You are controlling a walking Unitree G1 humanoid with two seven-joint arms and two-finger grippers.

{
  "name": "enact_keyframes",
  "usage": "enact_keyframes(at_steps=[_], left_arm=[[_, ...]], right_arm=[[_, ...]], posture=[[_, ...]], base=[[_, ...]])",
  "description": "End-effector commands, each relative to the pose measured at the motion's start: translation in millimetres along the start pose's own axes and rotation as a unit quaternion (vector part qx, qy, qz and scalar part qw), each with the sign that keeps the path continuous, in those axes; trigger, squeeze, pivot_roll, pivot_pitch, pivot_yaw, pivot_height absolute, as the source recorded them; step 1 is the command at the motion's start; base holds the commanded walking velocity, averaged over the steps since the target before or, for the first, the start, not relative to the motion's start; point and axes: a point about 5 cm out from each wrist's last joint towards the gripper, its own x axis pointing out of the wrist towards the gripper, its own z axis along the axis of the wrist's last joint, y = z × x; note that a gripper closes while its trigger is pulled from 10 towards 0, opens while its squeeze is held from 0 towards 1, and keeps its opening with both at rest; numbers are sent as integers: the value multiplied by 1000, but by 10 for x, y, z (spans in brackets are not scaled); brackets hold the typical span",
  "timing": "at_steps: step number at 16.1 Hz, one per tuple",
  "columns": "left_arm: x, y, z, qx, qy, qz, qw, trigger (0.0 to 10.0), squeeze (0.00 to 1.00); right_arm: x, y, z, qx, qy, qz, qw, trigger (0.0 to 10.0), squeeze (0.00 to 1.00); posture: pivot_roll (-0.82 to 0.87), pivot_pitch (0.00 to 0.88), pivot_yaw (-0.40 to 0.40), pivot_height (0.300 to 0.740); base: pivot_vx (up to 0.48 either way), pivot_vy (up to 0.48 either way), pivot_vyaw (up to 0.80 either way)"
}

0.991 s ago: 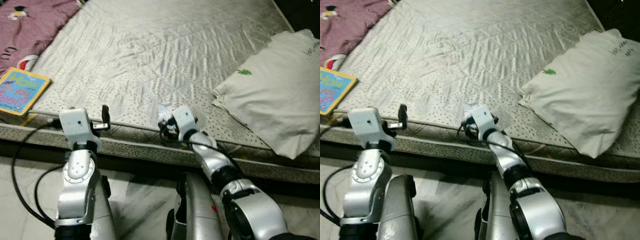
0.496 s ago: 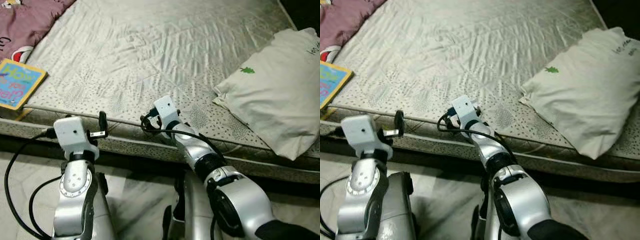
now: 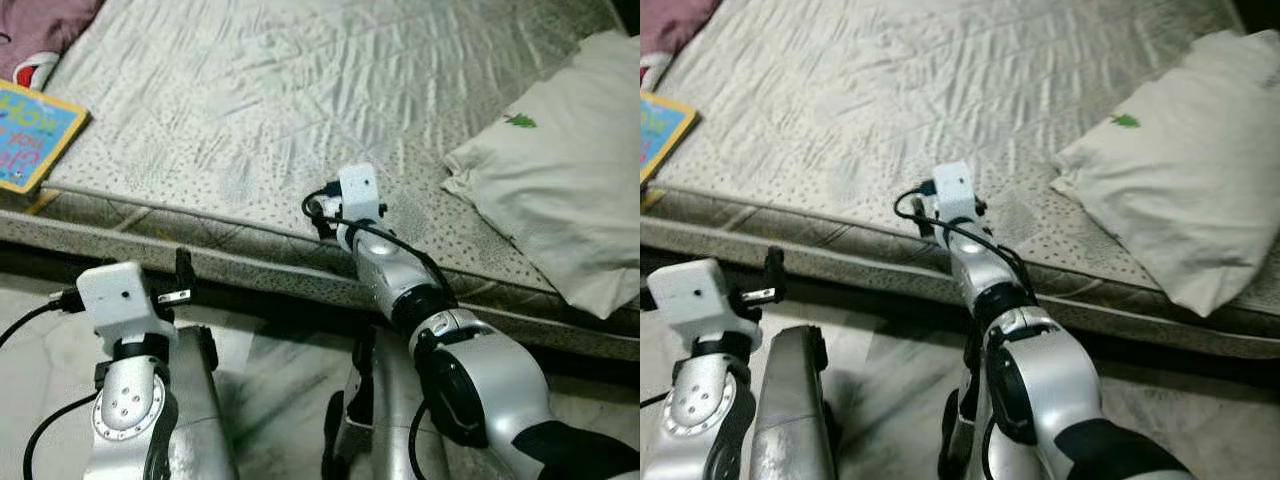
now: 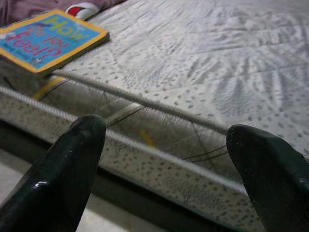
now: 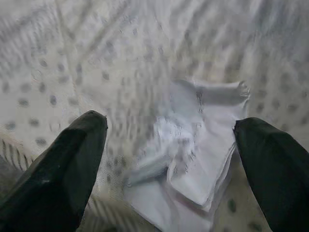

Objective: Clean up the room

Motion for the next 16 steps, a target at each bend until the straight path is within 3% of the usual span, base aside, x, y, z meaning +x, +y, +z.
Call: enact_keyframes(at_steps=[1, 7, 8, 9, 11, 16], left_arm=[[-48, -10, -6, 4, 9, -1, 1000, 10000, 0], [-142, 17, 0, 15, 28, 4, 999, 10000, 0], [-140, 11, 2, 15, 28, 3, 999, 10000, 0], [-138, 7, 5, 15, 29, 3, 999, 10000, 0], [-125, 8, 12, 15, 29, 4, 999, 10000, 0], [-81, 16, 28, 16, 25, 8, 1000, 10000, 0]], right_arm=[[-11, -13, -107, 9, 26, -10, 1000, 10000, 0], [-19, 147, -133, -32, 32, -31, 998, 10000, 0], [-21, 176, -130, -38, 28, -27, 999, 8627, 0], [-24, 212, -134, -38, 27, -22, 999, 2824, 0], [-39, 256, -182, -56, 27, -17, 998, 0, 0], [-39, 209, -190, -52, 26, -25, 998, 0, 0]], posture=[[335, 322, -137, 534], [353, 346, -127, 534], [354, 345, -127, 534], [354, 345, -127, 534], [357, 335, -133, 534], [361, 313, -139, 534]], base=[[0, 0, 0], [0, 0, 0], [0, 0, 0], [0, 0, 0], [0, 0, 0], [0, 0, 0]])
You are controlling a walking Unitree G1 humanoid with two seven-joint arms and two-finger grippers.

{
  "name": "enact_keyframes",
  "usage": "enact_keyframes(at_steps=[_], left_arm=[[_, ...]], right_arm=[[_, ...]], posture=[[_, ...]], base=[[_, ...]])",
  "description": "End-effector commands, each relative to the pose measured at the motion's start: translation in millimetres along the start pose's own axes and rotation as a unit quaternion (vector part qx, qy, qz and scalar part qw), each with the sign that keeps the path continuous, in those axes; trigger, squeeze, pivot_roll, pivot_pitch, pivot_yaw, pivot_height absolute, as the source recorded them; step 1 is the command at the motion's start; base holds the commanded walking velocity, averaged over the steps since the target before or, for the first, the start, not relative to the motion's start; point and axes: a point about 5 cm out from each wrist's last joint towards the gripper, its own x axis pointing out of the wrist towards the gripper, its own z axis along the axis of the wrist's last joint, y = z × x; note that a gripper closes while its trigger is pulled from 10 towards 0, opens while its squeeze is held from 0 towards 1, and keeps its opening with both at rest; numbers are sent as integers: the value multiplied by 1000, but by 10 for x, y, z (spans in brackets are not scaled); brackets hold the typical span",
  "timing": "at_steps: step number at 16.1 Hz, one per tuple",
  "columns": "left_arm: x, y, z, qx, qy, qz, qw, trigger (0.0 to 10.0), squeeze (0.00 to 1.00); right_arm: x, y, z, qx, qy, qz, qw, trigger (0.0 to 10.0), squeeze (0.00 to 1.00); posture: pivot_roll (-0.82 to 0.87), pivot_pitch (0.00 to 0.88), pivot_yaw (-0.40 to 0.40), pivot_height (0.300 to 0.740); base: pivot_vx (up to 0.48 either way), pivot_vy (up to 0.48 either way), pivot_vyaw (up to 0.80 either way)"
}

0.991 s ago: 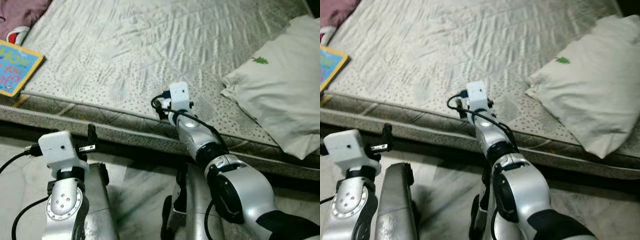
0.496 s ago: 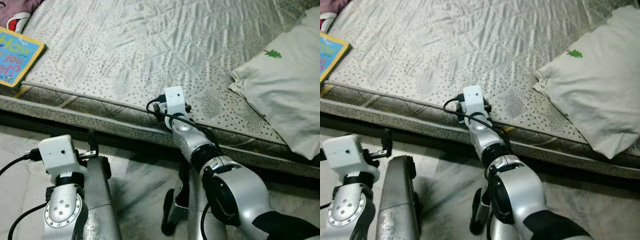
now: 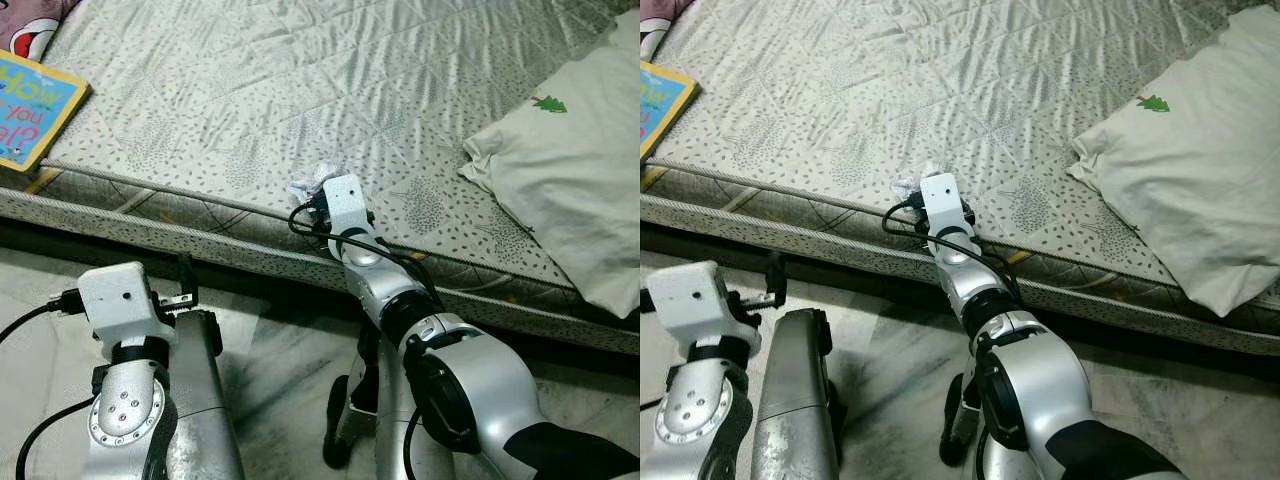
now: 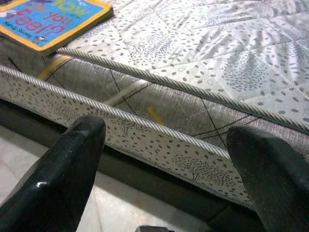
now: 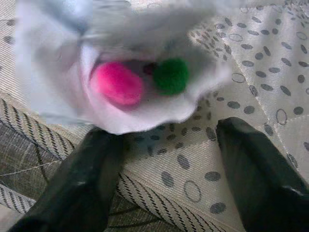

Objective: Clean up the room

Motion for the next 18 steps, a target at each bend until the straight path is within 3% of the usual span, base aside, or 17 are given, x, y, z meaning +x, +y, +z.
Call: enact_keyframes(at_steps=[1, 17, 18], left_arm=[[-18, 32, -32, 5, 10, 11, 1000, 10000, 0], [55, 38, 5, 8, -1, 8, 1000, 10000, 0], [95, 19, 1, 6, -3, 5, 1000, 10000, 0]], right_arm=[[-19, 28, -111, 8, 20, 2, 1000, 0, 0], [-13, -48, -90, 37, 4, -10, 999, 0, 0], [-7, -90, -79, 42, -1, -12, 999, 0, 0]], posture=[[362, 307, -139, 534], [371, 271, -128, 534], [349, 229, -124, 534]], base=[[0, 0, 0], [0, 0, 0], [0, 0, 0]])
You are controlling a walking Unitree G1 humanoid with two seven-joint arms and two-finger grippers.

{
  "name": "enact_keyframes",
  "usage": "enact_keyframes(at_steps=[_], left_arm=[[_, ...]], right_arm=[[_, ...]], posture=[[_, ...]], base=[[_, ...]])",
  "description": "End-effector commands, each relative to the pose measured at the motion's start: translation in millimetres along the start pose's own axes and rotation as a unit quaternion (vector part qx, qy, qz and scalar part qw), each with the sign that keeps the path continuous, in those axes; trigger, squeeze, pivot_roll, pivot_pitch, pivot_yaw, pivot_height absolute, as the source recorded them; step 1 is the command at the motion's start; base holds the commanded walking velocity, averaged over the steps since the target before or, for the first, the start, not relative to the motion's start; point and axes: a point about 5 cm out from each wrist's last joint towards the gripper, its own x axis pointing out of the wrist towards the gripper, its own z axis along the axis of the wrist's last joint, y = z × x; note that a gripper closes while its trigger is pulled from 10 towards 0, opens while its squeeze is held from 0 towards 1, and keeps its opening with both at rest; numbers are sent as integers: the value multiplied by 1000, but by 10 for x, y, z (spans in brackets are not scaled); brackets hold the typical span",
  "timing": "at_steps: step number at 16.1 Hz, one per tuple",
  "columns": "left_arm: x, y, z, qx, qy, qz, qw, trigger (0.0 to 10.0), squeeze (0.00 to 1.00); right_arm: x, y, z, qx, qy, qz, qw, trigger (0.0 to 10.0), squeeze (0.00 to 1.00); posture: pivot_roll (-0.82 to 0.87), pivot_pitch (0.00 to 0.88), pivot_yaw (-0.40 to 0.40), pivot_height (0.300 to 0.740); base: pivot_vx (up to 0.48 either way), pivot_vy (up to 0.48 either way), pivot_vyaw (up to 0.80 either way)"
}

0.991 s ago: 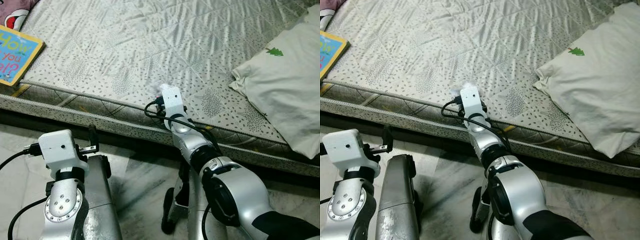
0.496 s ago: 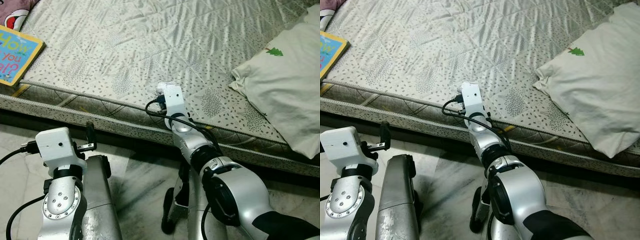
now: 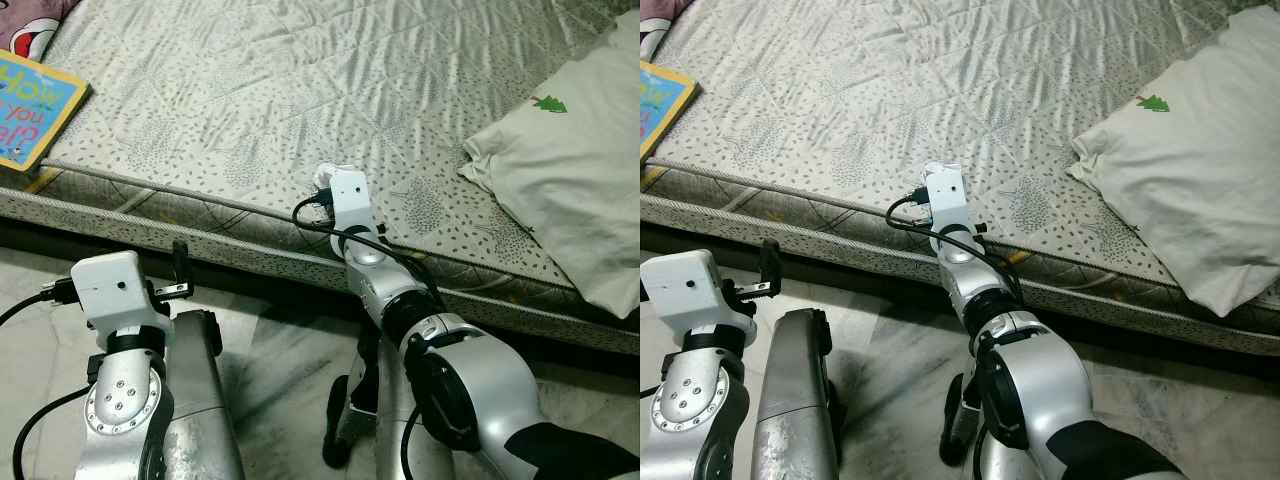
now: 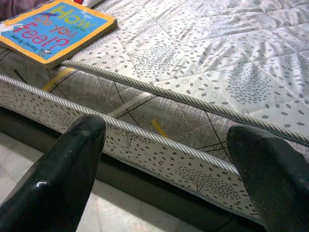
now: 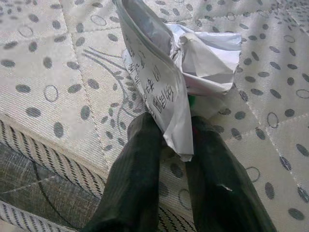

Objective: Clean up the room

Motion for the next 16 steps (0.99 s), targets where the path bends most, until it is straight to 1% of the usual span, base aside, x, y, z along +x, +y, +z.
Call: enact_keyframes(at_steps=[1, 2, 3, 5, 6, 7, 10, 12, 14, 15, 16], left_arm=[[55, -26, -54, 0, 5, -3, 1000, 10000, 0], [61, -29, -51, 1, 4, -3, 1000, 10000, 0], [106, -37, -50, 3, 0, -4, 1000, 10000, 0], [220, -24, -59, 6, -10, -11, 1000, 10000, 0], [246, -19, -64, 4, -11, -14, 1000, 10000, 0], [329, -5, -82, -6, -14, -24, 1000, 10000, 0], [521, -62, -49, -7, -33, -43, 999, 10000, 0], [635, -78, -17, -8, -43, -45, 998, 10000, 0], [701, -84, -11, 6, -48, -42, 998, 10000, 0], [718, -53, -39, 33, -50, -19, 998, 10000, 0], [708, -13, -61, 50, -54, -1, 997, 10000, 0]], right_arm=[[-6, -78, -72, 13, 7, -5, 1000, 0, 0], [-5, -85, -70, 12, 6, -5, 1000, 0, 0], [1, -111, -56, 14, 5, -7, 1000, 0, 0], [19, -170, 39, 22, -18, 2, 1000, 0, 0], [22, -174, 53, 22, -20, 4, 1000, 0, 0], [22, -229, 64, 24, -30, 8, 999, 0, 0], [-5, -388, -51, 29, -29, 3, 999, 0, 0], [-25, -468, -104, 42, -30, 3, 999, 0, 0], [-44, -498, -127, 50, -39, 12, 998, 0, 0], [-84, -521, -161, 58, -55, 24, 996, 0, 0], [-132, -543, -184, 66, -76, 37, 994, 0, 0]], posture=[[343, 219, -124, 534], [343, 219, -124, 534], [327, 190, -125, 534], [285, 138, -116, 534], [277, 130, -113, 534], [244, 97, -98, 534], [197, 36, -76, 534], [170, 0, -60, 534], [152, 0, -43, 534], [142, 0, -32, 534], [142, 0, -29, 534]], base=[[0, 0, 0], [0, 0, 0], [0, 0, 0], [0, 0, 0], [0, 0, 0], [0, 0, 0], [0, 0, 0], [0, 0, 0], [0, 0, 0], [0, 0, 0], [0, 0, 0]])
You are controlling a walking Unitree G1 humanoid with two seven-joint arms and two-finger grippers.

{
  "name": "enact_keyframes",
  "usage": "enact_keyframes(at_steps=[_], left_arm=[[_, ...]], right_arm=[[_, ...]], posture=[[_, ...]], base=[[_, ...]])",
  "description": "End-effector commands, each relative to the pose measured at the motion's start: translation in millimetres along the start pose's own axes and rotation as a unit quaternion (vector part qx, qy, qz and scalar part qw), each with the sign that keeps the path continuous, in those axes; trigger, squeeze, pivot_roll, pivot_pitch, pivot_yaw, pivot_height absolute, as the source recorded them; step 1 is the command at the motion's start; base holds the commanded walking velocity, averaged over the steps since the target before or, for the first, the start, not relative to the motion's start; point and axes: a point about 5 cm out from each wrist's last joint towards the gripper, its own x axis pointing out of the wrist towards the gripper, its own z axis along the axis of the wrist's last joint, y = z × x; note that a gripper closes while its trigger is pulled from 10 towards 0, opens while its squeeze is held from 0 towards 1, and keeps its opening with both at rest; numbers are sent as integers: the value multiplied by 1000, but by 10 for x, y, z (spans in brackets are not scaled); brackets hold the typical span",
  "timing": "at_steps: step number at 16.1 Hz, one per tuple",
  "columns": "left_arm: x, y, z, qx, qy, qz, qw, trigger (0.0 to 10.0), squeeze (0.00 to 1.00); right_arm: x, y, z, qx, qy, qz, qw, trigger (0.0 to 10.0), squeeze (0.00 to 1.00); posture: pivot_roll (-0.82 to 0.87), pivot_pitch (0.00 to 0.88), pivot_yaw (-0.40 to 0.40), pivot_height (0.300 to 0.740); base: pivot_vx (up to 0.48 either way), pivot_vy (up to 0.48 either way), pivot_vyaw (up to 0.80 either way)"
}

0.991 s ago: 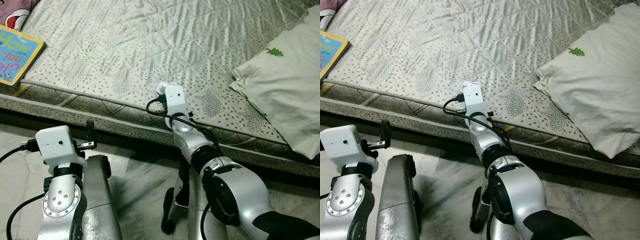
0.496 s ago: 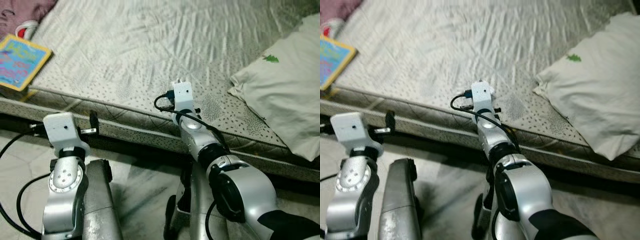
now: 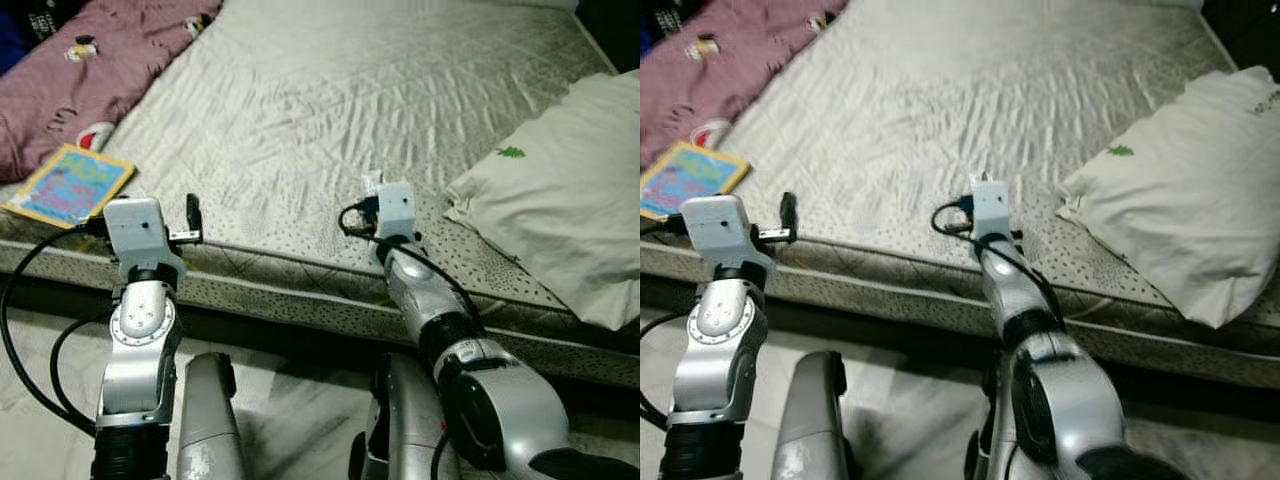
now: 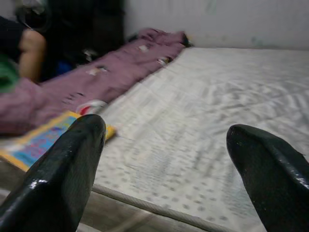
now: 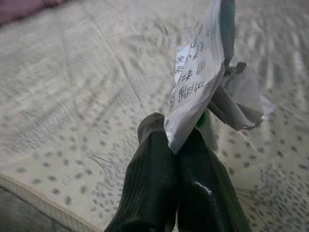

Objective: Clean up the room

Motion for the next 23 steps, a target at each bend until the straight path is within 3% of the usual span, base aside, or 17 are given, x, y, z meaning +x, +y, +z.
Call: enact_keyframes(at_steps=[1, 4, 5, 6, 10, 13, 15, 16, 17, 18, 19, 23], left_arm=[[-37, 65, -53, 16, 2, 11, 1000, 10000, 0], [-67, 124, -144, 2, 8, 17, 1000, 10000, 0], [-63, 99, -167, -1, 9, 10, 1000, 10000, 0], [-49, 78, -166, -7, 9, 8, 1000, 10000, 0], [-16, -42, -140, -32, -2, -5, 999, 10000, 0], [-77, -52, -170, -41, 3, -11, 999, 10000, 0], [-99, -91, -219, -77, 15, -25, 997, 10000, 0], [-87, -111, -193, -88, 8, -24, 996, 10000, 1000], [-83, -126, -175, -91, 4, -24, 996, 10000, 1000], [-89, -143, -174, -87, 4, -31, 996, 0, 1000], [-97, -163, -159, -96, -4, -45, 994, 0, 0], [-92, -211, -96, -105, -24, -60, 992, 0, 0]], right_arm=[[-59, -56, 72, -1, -44, 12, 999, 0, 0], [-171, -173, 107, -12, -83, -2, 996, 0, 0], [-234, -233, 130, -31, -98, -9, 995, 4588, 0], [-265, -263, 138, -33, -103, -17, 994, 10000, 0], [-336, -239, 208, -29, -118, -18, 992, 10000, 0], [-324, -138, 223, -20, -115, -16, 993, 10000, 0], [-325, -81, 227, -19, -111, -12, 994, 10000, 0], [-319, -81, 232, -20, -110, -13, 994, 10000, 0], [-316, -91, 237, -20, -110, -15, 994, 10000, 0], [-315, -110, 229, -21, -106, -19, 994, 10000, 0], [-317, -122, 220, -21, -103, -22, 994, 10000, 0], [-296, -124, 235, -23, -98, -23, 995, 10000, 0]], posture=[[139, 0, -28, 534], [103, 0, -15, 534], [77, 0, -12, 534], [65, 0, -10, 534], [61, 0, -28, 534], [76, 0, -31, 567], [70, 0, -29, 591], [65, 0, -24, 601], [64, 0, -23, 610], [64, 0, -24, 625], [62, 0, -24, 634], [65, 0, -34, 670]], base=[[0, 0, 0], [0, 0, 0], [0, 0, 0], [0, 0, 0], [0, 0, 0], [0, 0, 0], [0, 0, 0], [0, 0, 0], [0, 0, 0], [0, 0, 0], [0, 0, 0], [0, 0, 0]])
